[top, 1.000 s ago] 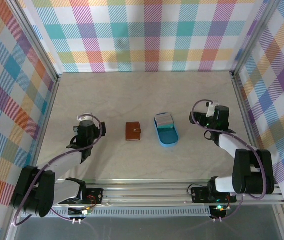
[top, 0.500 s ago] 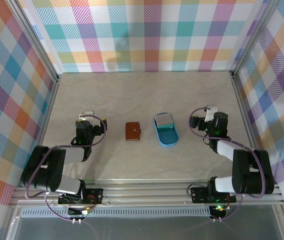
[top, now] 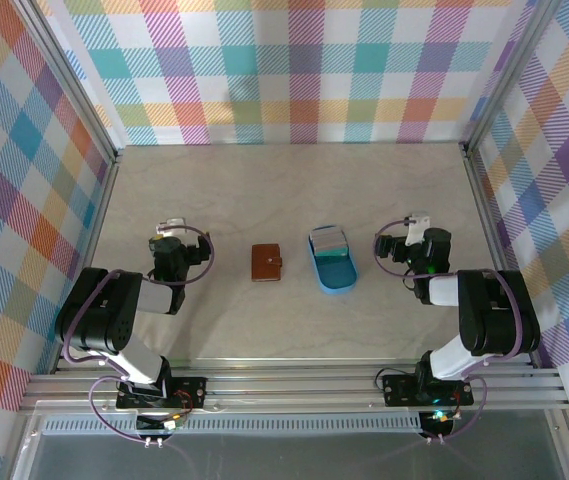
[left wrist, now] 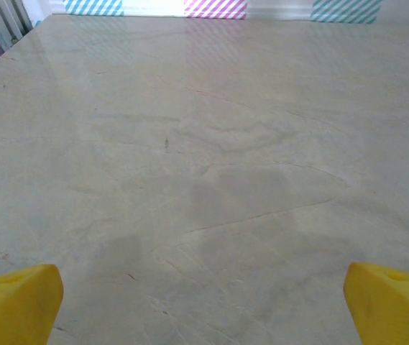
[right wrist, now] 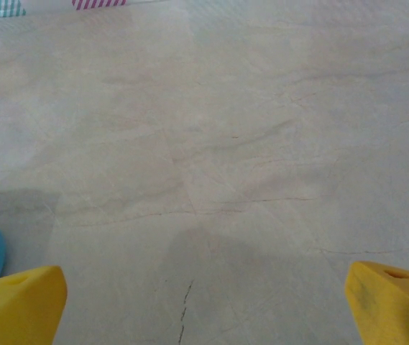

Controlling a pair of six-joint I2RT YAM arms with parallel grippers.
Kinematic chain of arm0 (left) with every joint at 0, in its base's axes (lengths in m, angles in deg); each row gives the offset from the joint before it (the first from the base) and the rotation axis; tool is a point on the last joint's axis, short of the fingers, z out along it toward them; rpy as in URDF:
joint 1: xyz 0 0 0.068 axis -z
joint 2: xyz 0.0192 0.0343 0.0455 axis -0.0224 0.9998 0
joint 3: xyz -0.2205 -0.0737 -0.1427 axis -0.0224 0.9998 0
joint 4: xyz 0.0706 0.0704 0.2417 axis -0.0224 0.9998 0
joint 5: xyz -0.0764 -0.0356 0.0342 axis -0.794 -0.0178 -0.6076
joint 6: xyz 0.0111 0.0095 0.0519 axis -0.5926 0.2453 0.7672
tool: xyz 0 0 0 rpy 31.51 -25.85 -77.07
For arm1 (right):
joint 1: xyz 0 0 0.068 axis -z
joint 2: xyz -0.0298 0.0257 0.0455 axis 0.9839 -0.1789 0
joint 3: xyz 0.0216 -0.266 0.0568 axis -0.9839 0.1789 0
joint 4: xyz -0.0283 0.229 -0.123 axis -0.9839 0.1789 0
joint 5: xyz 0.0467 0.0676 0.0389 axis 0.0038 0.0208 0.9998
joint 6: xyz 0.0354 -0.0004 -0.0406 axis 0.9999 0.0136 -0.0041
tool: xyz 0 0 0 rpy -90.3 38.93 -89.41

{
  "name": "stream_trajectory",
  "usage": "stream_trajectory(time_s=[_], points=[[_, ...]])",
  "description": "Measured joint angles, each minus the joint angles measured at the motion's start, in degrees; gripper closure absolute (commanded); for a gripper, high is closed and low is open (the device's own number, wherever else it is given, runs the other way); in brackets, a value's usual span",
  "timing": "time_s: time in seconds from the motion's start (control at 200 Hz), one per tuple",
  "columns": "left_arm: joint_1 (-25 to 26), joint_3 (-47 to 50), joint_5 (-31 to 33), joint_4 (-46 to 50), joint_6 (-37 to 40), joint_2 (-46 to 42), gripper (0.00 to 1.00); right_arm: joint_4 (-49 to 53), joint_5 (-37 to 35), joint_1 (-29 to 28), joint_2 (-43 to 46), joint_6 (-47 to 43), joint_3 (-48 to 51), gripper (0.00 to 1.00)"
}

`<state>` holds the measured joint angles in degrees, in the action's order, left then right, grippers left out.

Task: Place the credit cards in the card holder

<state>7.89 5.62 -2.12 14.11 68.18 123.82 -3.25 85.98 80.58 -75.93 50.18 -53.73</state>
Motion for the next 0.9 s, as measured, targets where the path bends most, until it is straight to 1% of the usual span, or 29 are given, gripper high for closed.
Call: stream_trajectory(time_s=[0.9], points=[[0.00,-0.11,0.26,1.20,-0.13,0.00,0.00,-0.46,-0.63,0.00,0.00,0.07,0.00,0.01]])
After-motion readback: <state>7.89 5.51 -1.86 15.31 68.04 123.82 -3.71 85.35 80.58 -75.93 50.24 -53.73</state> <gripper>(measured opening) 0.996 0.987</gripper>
